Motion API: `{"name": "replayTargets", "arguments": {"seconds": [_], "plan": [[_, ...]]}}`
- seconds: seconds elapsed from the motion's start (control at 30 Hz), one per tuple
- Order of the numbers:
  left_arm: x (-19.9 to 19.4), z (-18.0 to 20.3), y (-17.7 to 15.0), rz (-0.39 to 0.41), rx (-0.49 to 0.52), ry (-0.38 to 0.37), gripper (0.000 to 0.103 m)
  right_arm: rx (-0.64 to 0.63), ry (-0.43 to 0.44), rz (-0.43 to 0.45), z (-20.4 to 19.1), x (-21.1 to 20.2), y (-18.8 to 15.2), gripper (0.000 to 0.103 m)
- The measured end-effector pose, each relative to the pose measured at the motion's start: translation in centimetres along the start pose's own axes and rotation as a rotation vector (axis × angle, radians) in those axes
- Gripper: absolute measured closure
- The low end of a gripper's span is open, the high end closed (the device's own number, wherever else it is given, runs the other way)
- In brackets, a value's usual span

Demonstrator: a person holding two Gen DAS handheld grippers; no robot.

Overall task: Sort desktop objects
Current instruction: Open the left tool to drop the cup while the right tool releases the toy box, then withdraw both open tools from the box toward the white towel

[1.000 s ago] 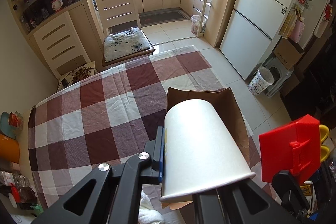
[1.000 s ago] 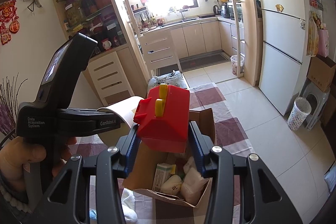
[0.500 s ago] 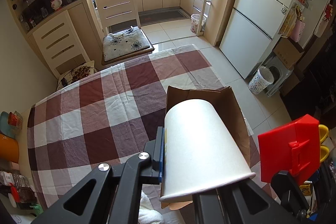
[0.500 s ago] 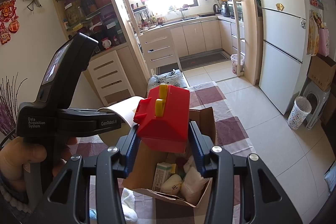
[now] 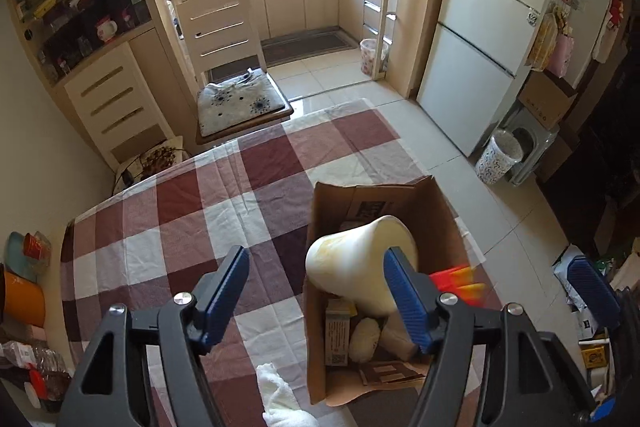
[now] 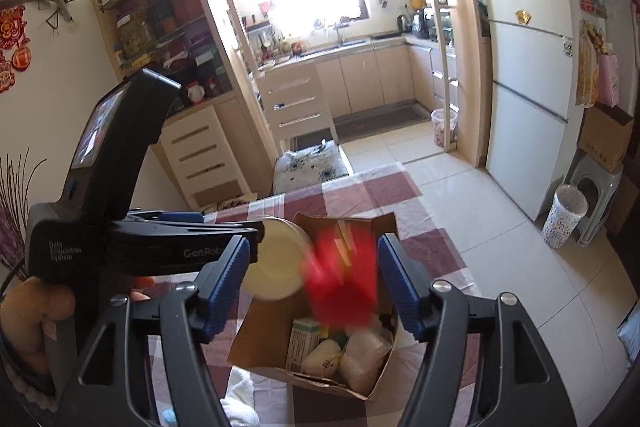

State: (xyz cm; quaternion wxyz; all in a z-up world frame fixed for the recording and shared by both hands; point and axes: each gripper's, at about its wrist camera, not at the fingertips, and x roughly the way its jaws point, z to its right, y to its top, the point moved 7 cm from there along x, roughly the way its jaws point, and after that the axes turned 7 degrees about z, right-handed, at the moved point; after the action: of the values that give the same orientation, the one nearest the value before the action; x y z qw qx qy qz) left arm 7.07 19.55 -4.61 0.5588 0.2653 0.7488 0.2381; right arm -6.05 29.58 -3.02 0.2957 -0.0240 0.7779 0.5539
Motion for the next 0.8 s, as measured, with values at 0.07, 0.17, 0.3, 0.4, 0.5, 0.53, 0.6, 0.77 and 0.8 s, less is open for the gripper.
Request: {"name": "replayTargets", "arguments": {"seconds": [0.07,0.17,0.3,0.4,0.5,0.53,0.6,0.77,0.8], "plan": [[0.0,-0.1,0.1,0.002,-0.004,-0.004,0.031,0.002,-0.001,0.0,0.1,-0.1,0.0,0.034],[0.1,-0.4,-0.2,-0.007,-0.011,-0.001,0.031,0.004,0.0,-0.003,-0.1,-0.3,-0.1,0.034],[-0.1,-0.9,-0.4,-0.008,-0.018,0.007,0.031,-0.002,-0.001,0.001,-0.2,-0.5,0.2,0.032],[-0.3,-1.0,-0.5,-0.007,-0.021,0.007,0.031,-0.008,0.008,0.003,-0.4,-0.8,0.3,0.03],[-0.4,-0.9,-0.6,-0.006,-0.02,0.009,0.031,-0.012,0.006,0.001,-0.5,-0.9,0.4,0.03],[-0.5,-0.9,-0.7,-0.007,-0.02,0.009,0.031,-0.014,0.006,0.002,-0.5,-1.0,0.3,0.03],[-0.6,-0.9,-0.9,-0.009,-0.017,0.009,0.031,-0.018,0.005,0.001,-0.7,-1.2,0.3,0.03],[-0.7,-0.8,-1.5,-0.022,-0.008,0.012,0.031,-0.019,0.008,-0.007,-1.0,-1.3,0.1,0.028],[-0.7,-0.8,-1.7,-0.025,-0.006,0.014,0.031,-0.02,0.008,-0.009,-1.1,-1.4,0.0,0.028]]}}
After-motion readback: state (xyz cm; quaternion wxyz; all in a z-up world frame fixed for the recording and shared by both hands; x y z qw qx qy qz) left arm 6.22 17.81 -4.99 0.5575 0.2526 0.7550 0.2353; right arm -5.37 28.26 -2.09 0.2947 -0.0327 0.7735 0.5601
